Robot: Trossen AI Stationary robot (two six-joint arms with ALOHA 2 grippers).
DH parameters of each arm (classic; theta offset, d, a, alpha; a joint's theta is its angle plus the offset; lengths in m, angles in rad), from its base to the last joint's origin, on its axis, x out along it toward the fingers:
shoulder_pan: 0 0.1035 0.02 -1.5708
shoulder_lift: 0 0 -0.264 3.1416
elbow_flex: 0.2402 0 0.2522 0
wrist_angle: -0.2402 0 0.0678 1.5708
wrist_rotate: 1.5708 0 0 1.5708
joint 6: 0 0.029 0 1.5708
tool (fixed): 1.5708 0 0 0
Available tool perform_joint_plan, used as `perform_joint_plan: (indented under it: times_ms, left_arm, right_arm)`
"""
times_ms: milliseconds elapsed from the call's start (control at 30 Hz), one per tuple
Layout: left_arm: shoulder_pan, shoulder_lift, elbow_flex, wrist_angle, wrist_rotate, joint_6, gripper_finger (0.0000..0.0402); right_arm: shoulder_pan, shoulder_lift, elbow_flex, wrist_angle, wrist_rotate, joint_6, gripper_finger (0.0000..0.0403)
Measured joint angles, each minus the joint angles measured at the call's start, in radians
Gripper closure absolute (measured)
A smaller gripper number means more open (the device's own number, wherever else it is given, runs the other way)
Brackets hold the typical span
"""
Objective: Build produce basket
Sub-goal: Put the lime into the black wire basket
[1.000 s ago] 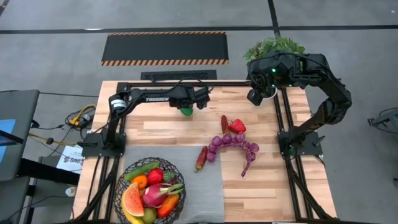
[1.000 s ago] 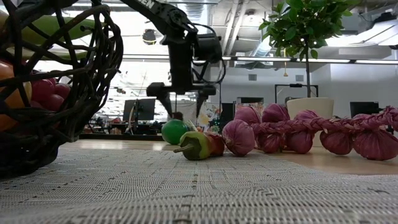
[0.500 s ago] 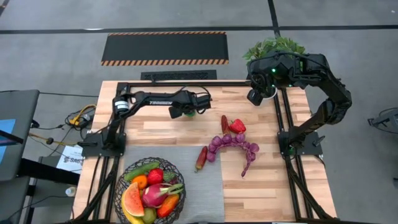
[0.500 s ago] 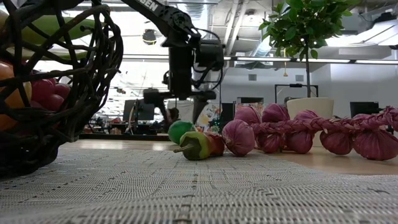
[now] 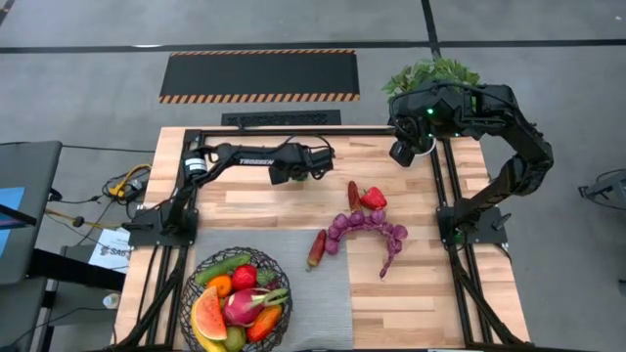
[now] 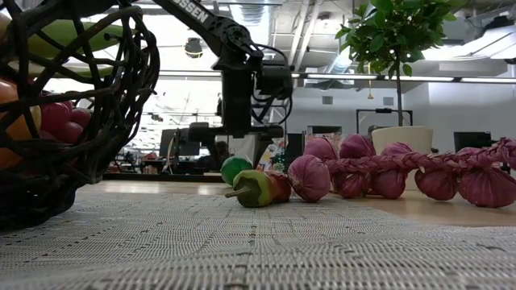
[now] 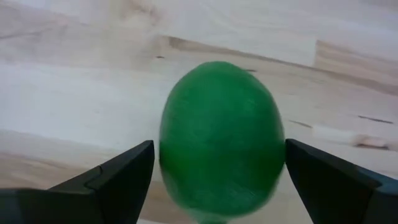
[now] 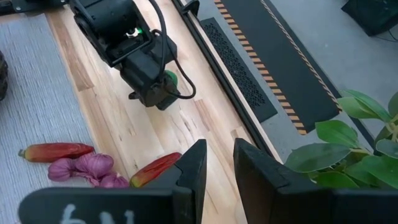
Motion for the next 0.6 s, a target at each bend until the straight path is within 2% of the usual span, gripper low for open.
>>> perform_joint_plan:
  times_ms: [100, 300, 600]
  left_arm:
    - [0.002, 0.0, 0.0, 0.0, 0.027, 0.0, 0.0061]
    - [0.003, 0.0, 0.0, 0.0, 0.011, -0.018, 0.007]
    - [-0.004, -0.001, 0.0, 0.003, 0.02, 0.023, 0.0163]
  right_arm:
    - [0.0, 0.0, 0.0, -0.001, 0.0, 0.0, 0.0298]
    - [0.0, 0.0, 0.0, -0.002, 0.0, 0.0, 0.0298]
    - [0.0, 0.0, 0.0, -0.003, 0.0, 0.0, 0.0298]
